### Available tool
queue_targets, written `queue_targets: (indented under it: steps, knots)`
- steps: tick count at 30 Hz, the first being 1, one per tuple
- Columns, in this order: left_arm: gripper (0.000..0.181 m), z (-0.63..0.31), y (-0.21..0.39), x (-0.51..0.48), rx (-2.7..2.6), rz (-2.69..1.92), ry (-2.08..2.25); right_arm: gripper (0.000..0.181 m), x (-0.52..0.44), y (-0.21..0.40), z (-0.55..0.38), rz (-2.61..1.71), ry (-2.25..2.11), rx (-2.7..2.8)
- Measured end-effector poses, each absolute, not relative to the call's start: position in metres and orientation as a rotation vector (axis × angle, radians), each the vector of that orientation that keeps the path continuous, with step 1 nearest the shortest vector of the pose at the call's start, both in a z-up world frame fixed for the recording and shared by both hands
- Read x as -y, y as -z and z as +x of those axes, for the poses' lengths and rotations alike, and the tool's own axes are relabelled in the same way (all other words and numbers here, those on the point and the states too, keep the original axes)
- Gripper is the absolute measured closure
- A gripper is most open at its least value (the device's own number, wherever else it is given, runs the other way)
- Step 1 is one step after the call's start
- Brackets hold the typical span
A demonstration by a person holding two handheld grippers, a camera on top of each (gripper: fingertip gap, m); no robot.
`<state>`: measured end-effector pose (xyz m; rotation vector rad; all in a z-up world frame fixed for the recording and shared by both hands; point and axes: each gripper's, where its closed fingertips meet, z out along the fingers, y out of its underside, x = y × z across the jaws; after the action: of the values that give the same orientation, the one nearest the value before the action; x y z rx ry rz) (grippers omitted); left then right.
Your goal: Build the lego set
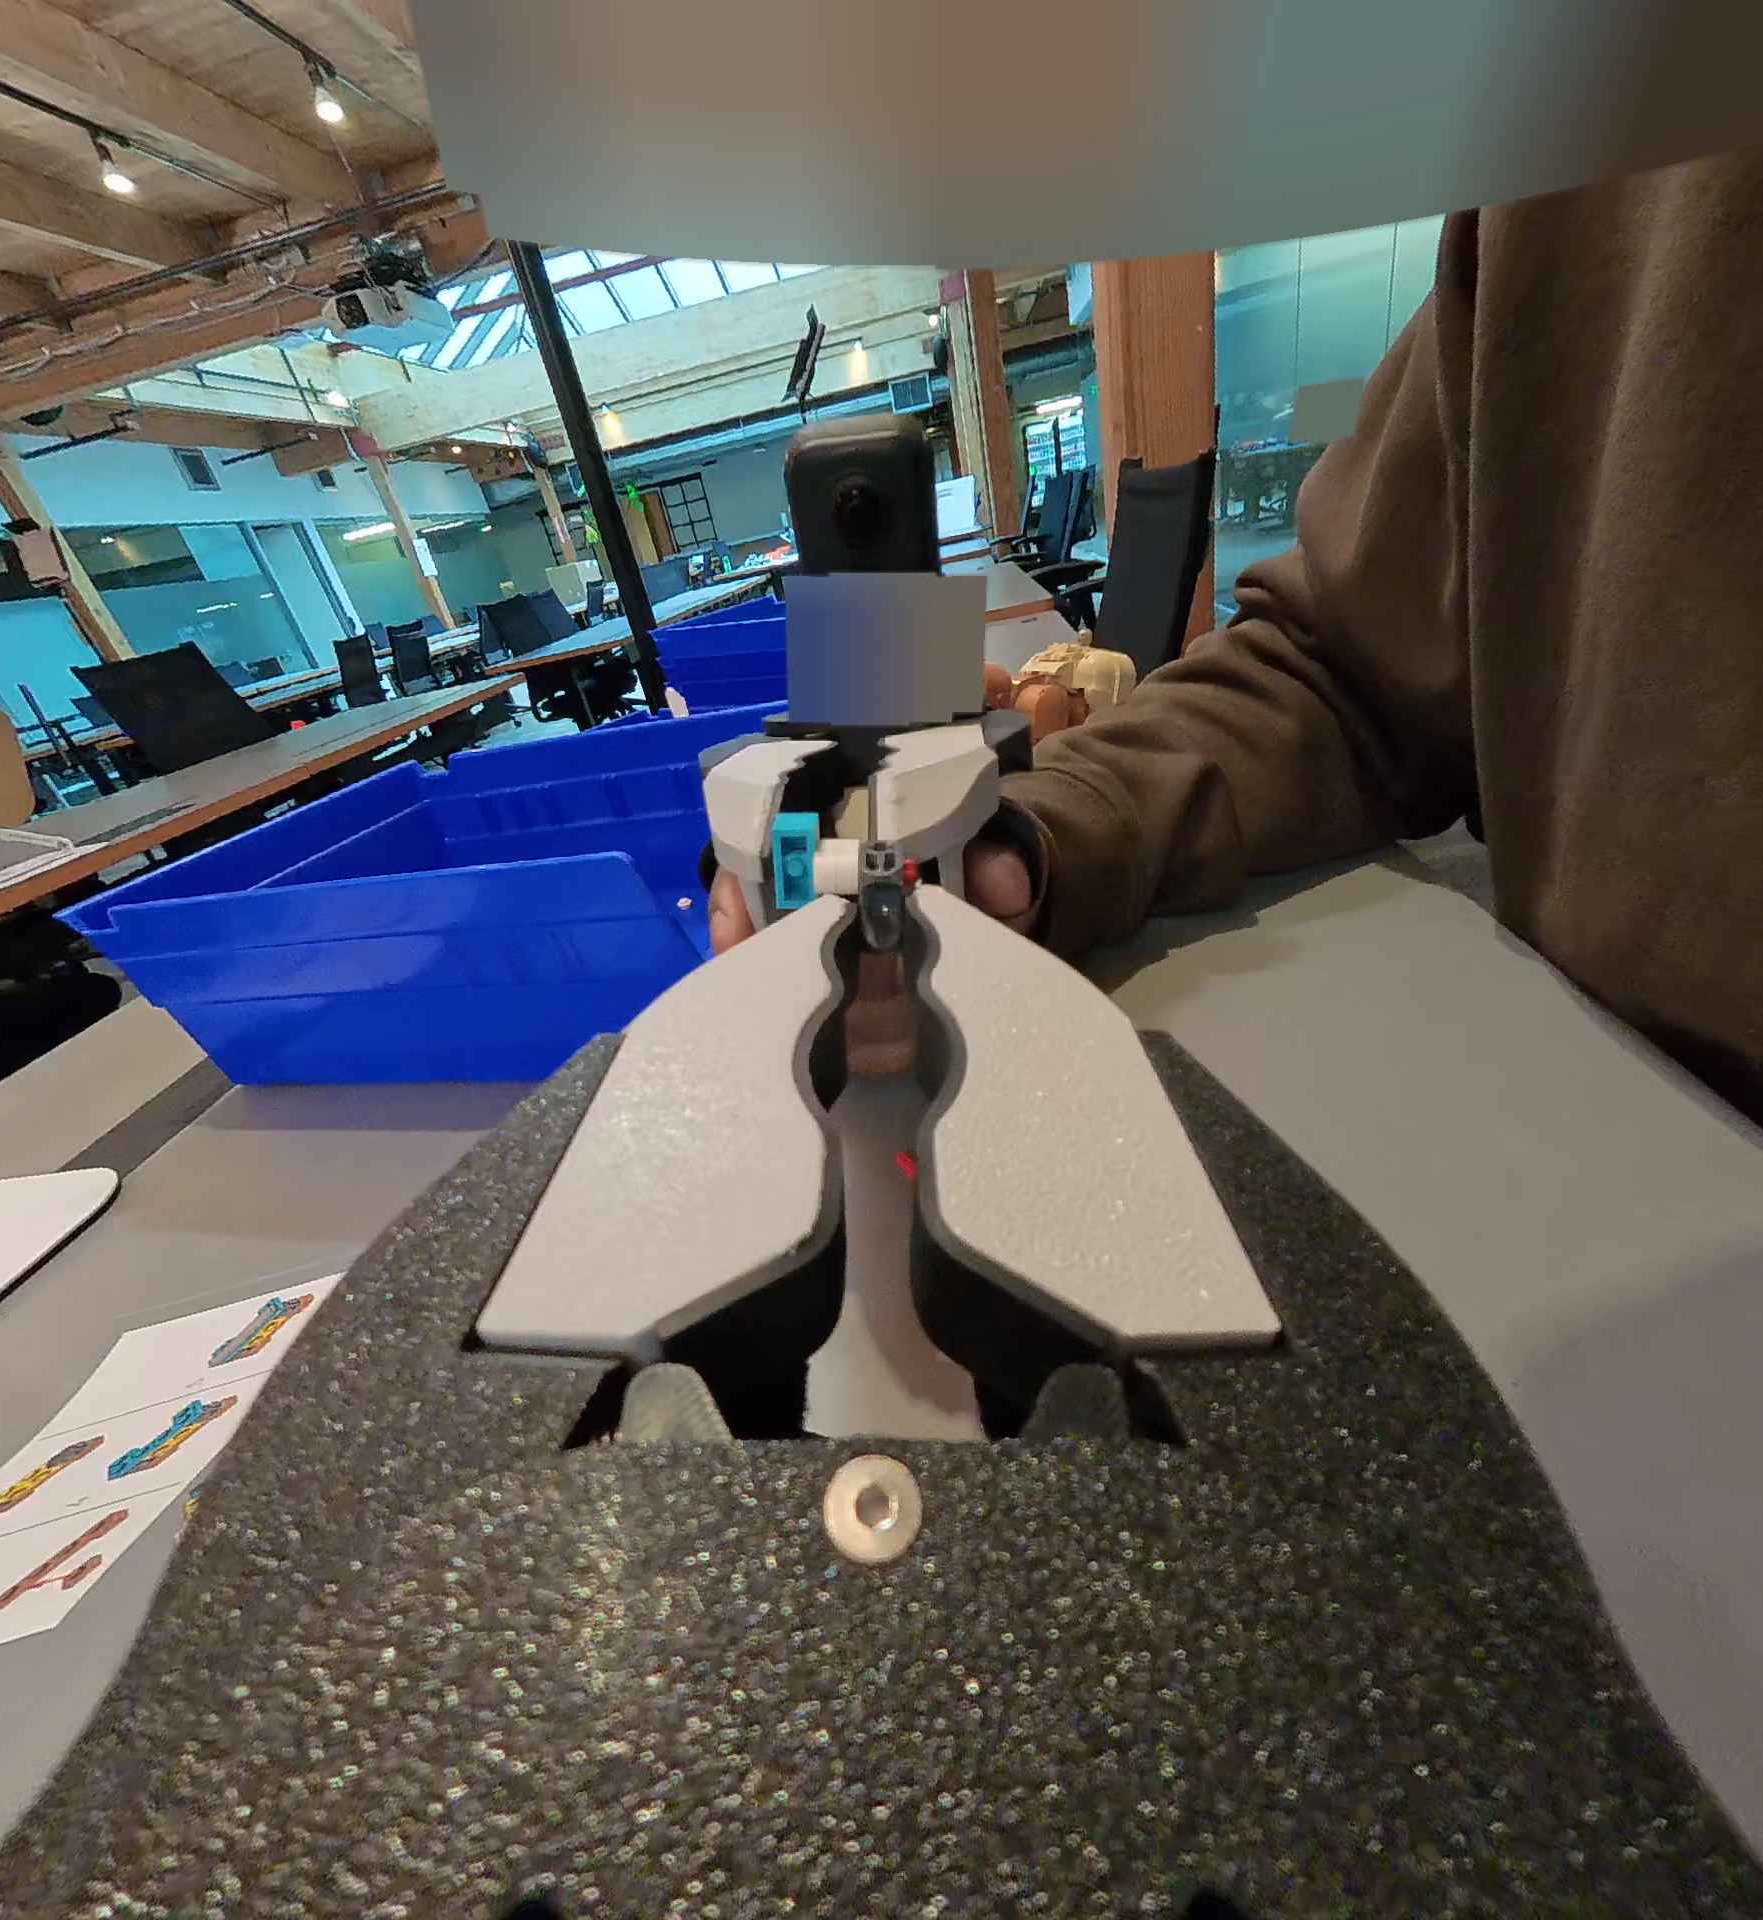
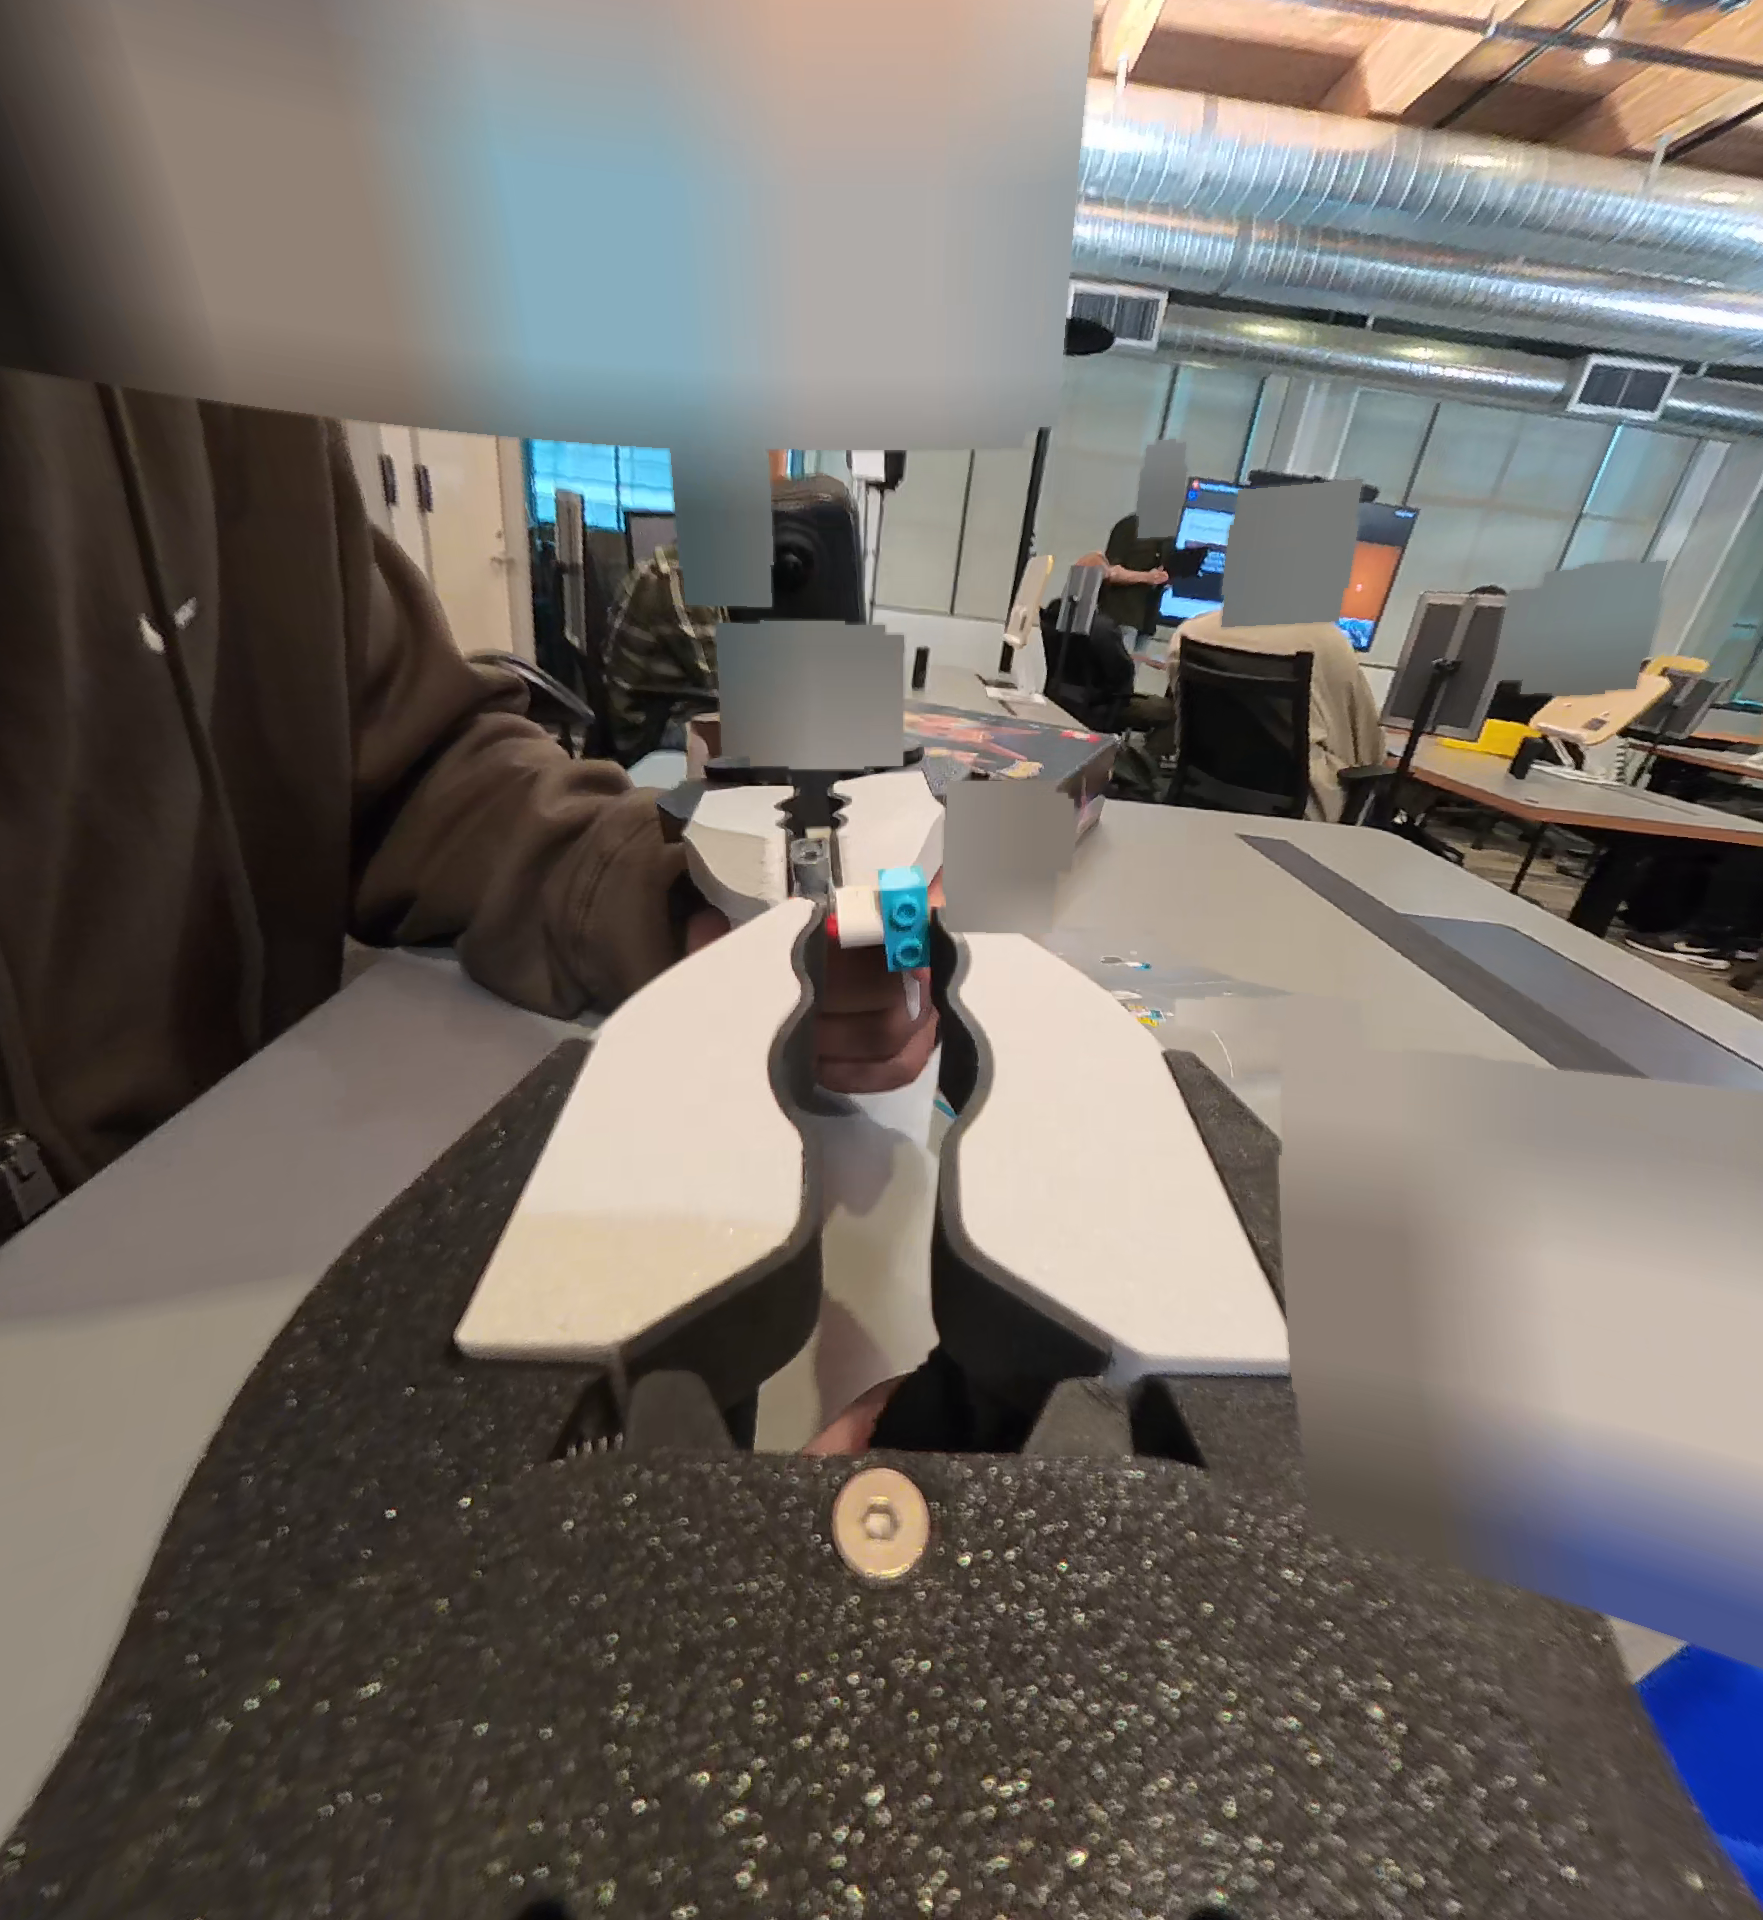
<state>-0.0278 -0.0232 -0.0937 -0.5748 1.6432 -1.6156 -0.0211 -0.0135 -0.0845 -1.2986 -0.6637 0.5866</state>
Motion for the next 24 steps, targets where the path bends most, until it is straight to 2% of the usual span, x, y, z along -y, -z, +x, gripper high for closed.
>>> queue_targets:
  steps: [24]
  knots:
    - [0.174, -0.0326, 0.0936, 0.0258, -1.668, -0.543, 1.613, 0.163, 0.014, 0.0882, -0.0252, -1.318, -0.594, 0.698]
